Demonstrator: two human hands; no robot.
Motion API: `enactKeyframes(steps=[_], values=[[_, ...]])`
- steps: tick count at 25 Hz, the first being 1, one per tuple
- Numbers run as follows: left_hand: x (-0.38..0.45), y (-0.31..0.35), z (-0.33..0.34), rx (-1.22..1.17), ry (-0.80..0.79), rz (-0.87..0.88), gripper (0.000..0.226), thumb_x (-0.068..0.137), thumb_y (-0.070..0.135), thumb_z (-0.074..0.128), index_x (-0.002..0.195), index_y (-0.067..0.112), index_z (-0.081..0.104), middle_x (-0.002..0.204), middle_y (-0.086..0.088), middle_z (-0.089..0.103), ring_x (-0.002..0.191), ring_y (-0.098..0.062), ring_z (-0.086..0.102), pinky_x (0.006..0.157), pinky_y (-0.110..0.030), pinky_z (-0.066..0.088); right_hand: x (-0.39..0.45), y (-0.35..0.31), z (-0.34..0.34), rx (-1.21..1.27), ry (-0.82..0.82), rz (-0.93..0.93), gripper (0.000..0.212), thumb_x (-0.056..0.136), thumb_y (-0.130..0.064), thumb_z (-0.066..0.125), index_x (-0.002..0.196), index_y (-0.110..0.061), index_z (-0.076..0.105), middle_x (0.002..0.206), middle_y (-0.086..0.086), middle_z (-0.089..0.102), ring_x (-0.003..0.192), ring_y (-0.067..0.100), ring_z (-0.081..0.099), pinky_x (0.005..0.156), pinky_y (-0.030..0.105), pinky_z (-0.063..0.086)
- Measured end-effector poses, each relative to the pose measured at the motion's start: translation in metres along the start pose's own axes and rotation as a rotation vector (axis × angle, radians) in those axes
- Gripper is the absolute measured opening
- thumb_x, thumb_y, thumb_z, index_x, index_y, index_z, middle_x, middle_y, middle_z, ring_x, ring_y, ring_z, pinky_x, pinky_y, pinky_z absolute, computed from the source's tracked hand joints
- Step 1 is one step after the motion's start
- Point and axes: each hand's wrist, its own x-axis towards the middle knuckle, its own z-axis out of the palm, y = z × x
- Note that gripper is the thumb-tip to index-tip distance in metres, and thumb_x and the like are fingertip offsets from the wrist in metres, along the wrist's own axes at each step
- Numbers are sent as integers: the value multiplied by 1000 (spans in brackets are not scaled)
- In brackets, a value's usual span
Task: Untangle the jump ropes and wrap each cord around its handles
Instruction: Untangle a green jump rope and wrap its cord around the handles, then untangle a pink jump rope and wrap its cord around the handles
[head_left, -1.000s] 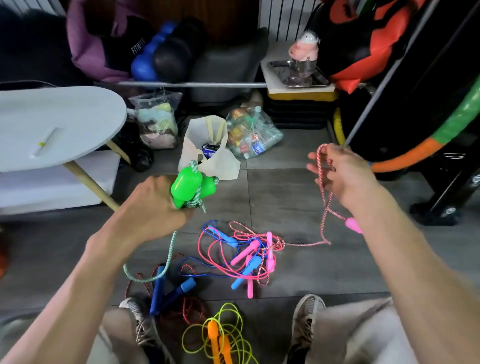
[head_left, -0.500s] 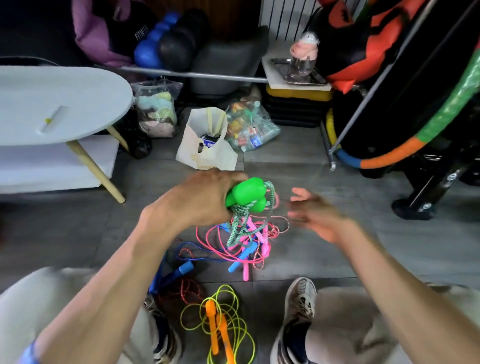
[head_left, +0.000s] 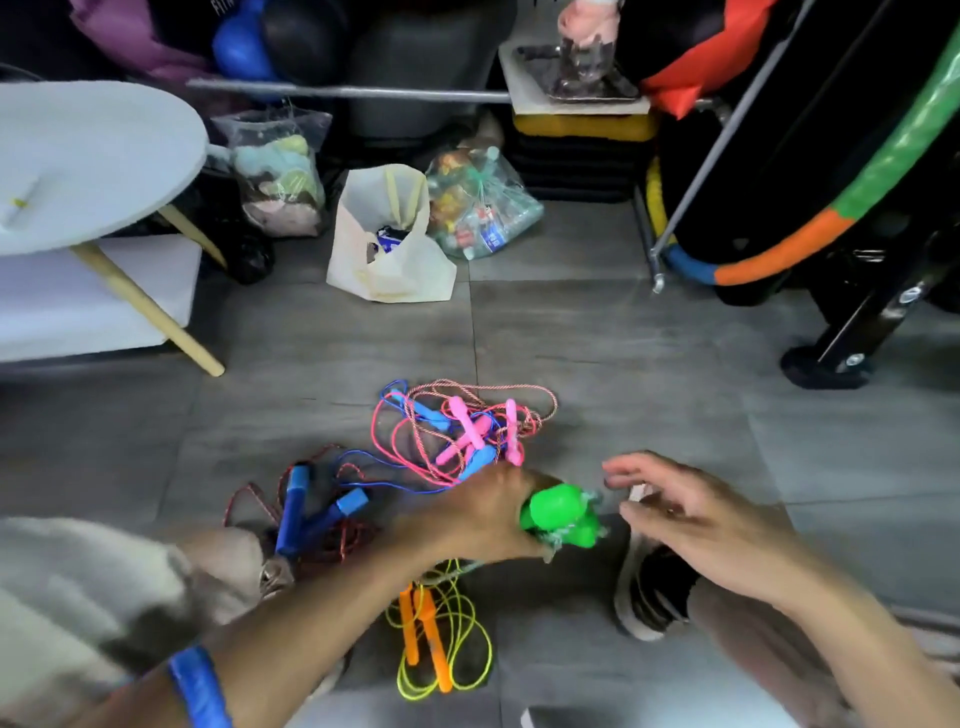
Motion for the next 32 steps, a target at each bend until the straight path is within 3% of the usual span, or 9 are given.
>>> enactKeyframes(steps=[3,5,9,13,18,20,25,29,32], values=[[23,-30,61,-110,-120,-128,42,72,27,82,111,17,68,106,-5,72,92,-13,64,79,-19,48,15,13,-5,-412,29,21,38,98,-39,48,135,-40,40,133,-14,56,111,7,57,93,25,42],[33,-63,106,7,-130,-250,64,67,44,80,124,23,59,115,-6,68,105,-22,62,91,-33,50,22,11,-3,-438,-44,-12,43,99,-43,44,140,-39,33,139,-16,51,124,12,52,100,33,40],[34,-98,160,315,-298,-488,103,73,40,74,151,28,8,149,-8,35,137,-31,33,111,-54,28,33,16,12,-377,-153,-72,42,97,-44,47,138,-38,38,136,-15,54,124,11,51,101,32,40],[33,-125,136,-85,5,-720,63,81,30,65,140,23,43,141,-5,50,126,-26,48,104,-33,41,83,24,39,-360,-306,93,32,95,-37,54,126,-32,52,121,-9,63,113,14,58,95,28,44],[13,-183,102,-451,237,-904,19,86,13,64,104,12,67,101,-2,67,97,-23,64,82,-29,48,212,39,134,-80,-126,189,23,90,-17,55,110,-22,64,113,1,70,100,20,63,81,25,45],[2,-209,106,-588,368,-924,10,77,11,69,85,18,69,81,5,70,77,-18,66,73,-33,54,259,59,179,-154,-51,206,34,88,-11,54,119,-22,63,125,6,63,111,24,58,87,26,44],[-3,-243,115,-752,472,-989,12,81,11,71,90,19,72,78,-4,75,71,-15,68,64,-24,50,338,109,243,-344,-179,355,48,84,-16,53,131,-26,48,148,9,30,143,36,23,108,49,37],[13,-237,99,-802,595,-974,17,78,9,75,74,26,74,75,-5,75,67,-17,66,60,-22,49,323,94,228,-315,153,311,26,87,-14,52,103,-26,69,112,-3,65,107,23,58,87,27,47],[34,-202,56,-955,653,-887,7,74,29,80,77,32,74,79,9,75,76,-7,69,70,-23,50,264,51,204,169,332,235,43,83,4,51,95,-29,75,86,-9,73,66,11,65,60,6,44]])
